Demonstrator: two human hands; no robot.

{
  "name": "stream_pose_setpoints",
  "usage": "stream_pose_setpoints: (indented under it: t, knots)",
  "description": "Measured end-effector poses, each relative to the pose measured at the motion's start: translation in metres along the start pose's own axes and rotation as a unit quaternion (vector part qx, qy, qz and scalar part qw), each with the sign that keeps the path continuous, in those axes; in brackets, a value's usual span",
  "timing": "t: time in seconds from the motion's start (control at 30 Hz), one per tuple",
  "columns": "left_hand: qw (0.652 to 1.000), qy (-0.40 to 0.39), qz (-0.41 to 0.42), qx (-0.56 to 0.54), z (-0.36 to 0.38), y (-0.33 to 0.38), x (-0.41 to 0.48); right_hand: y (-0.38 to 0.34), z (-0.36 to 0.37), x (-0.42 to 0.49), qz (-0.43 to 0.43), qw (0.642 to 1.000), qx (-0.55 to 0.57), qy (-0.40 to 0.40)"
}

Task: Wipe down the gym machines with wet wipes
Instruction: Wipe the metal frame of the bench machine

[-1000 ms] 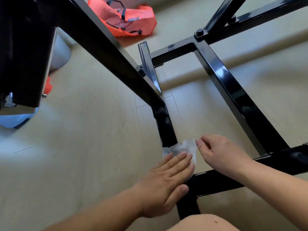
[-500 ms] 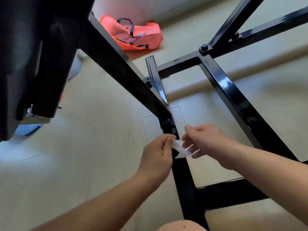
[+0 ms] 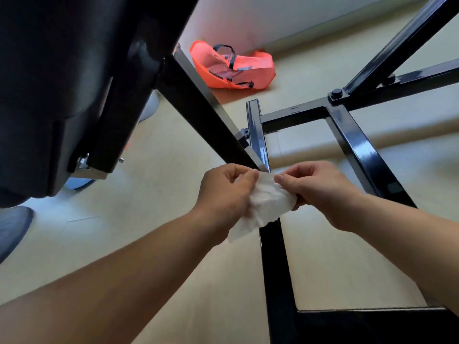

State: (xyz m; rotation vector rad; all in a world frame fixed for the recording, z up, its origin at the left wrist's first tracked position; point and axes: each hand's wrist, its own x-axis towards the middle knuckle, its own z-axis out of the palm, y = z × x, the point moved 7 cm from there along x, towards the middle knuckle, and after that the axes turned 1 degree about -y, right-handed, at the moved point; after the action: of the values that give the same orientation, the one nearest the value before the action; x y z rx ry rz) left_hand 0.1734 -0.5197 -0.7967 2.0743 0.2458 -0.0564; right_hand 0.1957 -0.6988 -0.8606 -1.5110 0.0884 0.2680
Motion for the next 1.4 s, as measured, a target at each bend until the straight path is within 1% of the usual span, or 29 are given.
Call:
stream_pose_setpoints:
  t: [0.07, 0.17, 0.27, 0.33, 0.43, 0.53, 0.57, 0.6, 0.67, 0.7, 0.77, 0.8, 0.83, 0.9, 1.03, 1.13, 1.2, 1.27, 1.33, 1.4]
  knots:
    - [1.000, -0.015, -0.016, 0.011, -0.009, 0.000, -0.003, -0.002, 0.000, 0.007, 0.001, 1.000, 0.020, -0.023]
    - [0.998, -0.034, -0.036, 0.039, -0.027, 0.003, -0.010, -0.005, 0.008, 0.013, 0.006, 0.996, 0.009, -0.093]
    - [0.998, -0.006, -0.061, 0.033, -0.050, 0.006, -0.010, -0.013, 0.016, 0.016, 0.007, 0.987, -0.013, -0.160]
    - [0.997, 0.021, -0.074, 0.016, -0.058, 0.006, -0.010, -0.017, 0.020, 0.016, 0.007, 0.981, -0.029, -0.191]
    - [0.997, 0.037, -0.072, 0.012, -0.055, 0.007, -0.012, -0.019, 0.018, 0.012, 0.026, 0.978, -0.004, -0.207]
    - [0.998, 0.011, -0.056, 0.023, -0.038, 0.013, -0.010, -0.019, 0.008, 0.002, 0.047, 0.976, -0.010, -0.212]
    - [0.999, 0.007, -0.049, 0.018, -0.032, 0.018, -0.008, -0.018, 0.001, 0.001, 0.055, 0.979, -0.012, -0.194]
    - [0.999, 0.009, -0.045, 0.009, -0.028, 0.022, -0.005, -0.016, -0.010, 0.003, 0.063, 0.985, -0.008, -0.158]
    - [0.998, 0.028, -0.055, -0.005, -0.023, 0.026, 0.001, -0.013, -0.039, 0.012, 0.082, 0.996, 0.004, -0.041]
    - [0.997, 0.043, -0.069, -0.020, -0.021, 0.026, 0.003, -0.014, -0.056, 0.016, 0.087, 0.995, -0.019, 0.033]
    - [0.989, 0.073, -0.112, -0.066, -0.020, 0.021, 0.003, -0.022, -0.081, 0.021, 0.084, 0.979, -0.086, 0.164]
    - [0.983, 0.087, -0.132, -0.088, -0.020, 0.018, 0.002, -0.026, -0.086, 0.021, 0.076, 0.970, -0.098, 0.207]
    - [0.978, 0.099, -0.146, -0.107, -0.020, 0.016, 0.001, -0.031, -0.083, 0.021, 0.068, 0.965, -0.100, 0.231]
    - [0.972, 0.117, -0.152, -0.134, -0.021, 0.015, -0.001, -0.038, -0.067, 0.021, 0.029, 0.966, -0.099, 0.236]
    - [0.970, 0.146, -0.134, -0.138, -0.037, 0.009, -0.005, -0.061, -0.002, 0.025, -0.061, 0.982, -0.095, 0.155]
    - [0.969, 0.178, -0.115, -0.125, -0.059, 0.005, -0.005, -0.071, 0.062, 0.030, -0.129, 0.983, -0.111, 0.075]
    - [0.971, 0.189, -0.101, -0.110, -0.070, 0.003, -0.006, -0.071, 0.096, 0.027, -0.158, 0.980, -0.112, 0.044]
    - [0.976, 0.176, -0.089, -0.090, -0.075, 0.001, -0.007, -0.076, 0.115, 0.022, -0.177, 0.976, -0.122, 0.042]
    - [0.981, 0.159, -0.078, -0.074, -0.077, 0.000, -0.005, -0.092, 0.123, 0.022, -0.221, 0.965, -0.129, 0.055]
    - [0.984, 0.149, -0.069, -0.069, -0.079, -0.001, -0.003, -0.114, 0.123, 0.022, -0.256, 0.959, -0.086, 0.084]
